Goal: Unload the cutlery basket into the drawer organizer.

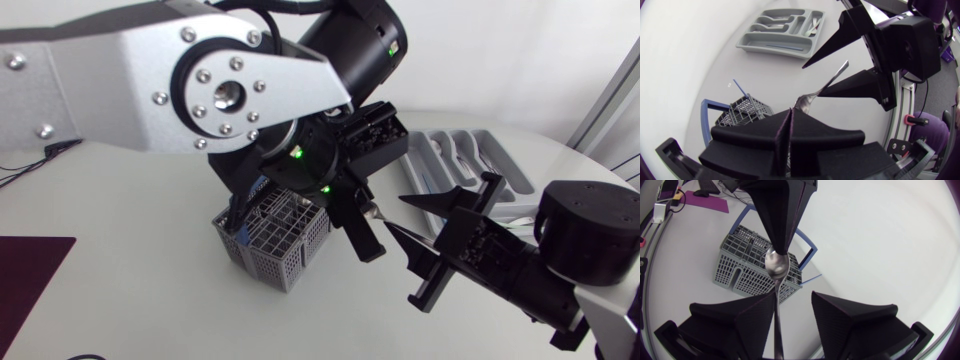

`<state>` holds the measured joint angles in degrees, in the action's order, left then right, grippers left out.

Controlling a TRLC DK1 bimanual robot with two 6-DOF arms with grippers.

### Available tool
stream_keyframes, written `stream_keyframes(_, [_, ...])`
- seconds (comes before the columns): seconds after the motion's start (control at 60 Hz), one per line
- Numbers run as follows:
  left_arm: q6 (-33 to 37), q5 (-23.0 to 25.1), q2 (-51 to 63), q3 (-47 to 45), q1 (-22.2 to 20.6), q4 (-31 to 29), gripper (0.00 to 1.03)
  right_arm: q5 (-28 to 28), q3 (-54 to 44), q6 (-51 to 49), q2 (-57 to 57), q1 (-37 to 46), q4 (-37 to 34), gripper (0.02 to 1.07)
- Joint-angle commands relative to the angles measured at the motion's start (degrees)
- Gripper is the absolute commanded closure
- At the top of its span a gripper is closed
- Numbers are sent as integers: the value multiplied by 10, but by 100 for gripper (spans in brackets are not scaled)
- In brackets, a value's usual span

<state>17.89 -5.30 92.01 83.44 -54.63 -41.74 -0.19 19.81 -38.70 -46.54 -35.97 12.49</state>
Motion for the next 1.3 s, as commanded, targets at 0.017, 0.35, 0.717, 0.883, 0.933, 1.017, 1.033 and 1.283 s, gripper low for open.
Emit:
stream_keyframes(0.017, [-15,10,10,25,4,-7,96,4,15,-12,-13,-5,15,66])
stream_keyframes(0.35, [-22,14,12,30,11,-11,96,15,11,-20,-9,-23,11,84])
stream_keyframes(0.717, [-29,14,15,27,12,-11,96,17,1,-21,0,-26,10,101])
stream_keyframes(0.883, [-35,18,17,29,12,-11,95,17,-2,-21,4,-35,3,101])
stream_keyframes(0.933, [-37,20,16,30,12,-11,95,17,-3,-21,6,-35,2,101])
stream_keyframes(1.017, [-37,21,17,36,13,-11,85,17,-5,-22,8,-35,-3,101])
stream_keyframes(1.033, [-37,21,16,37,13,-11,84,16,-6,-22,9,-35,-4,101])
stream_keyframes(1.283, [-48,22,13,62,31,-7,7,-21,-17,-23,44,-9,-51,101])
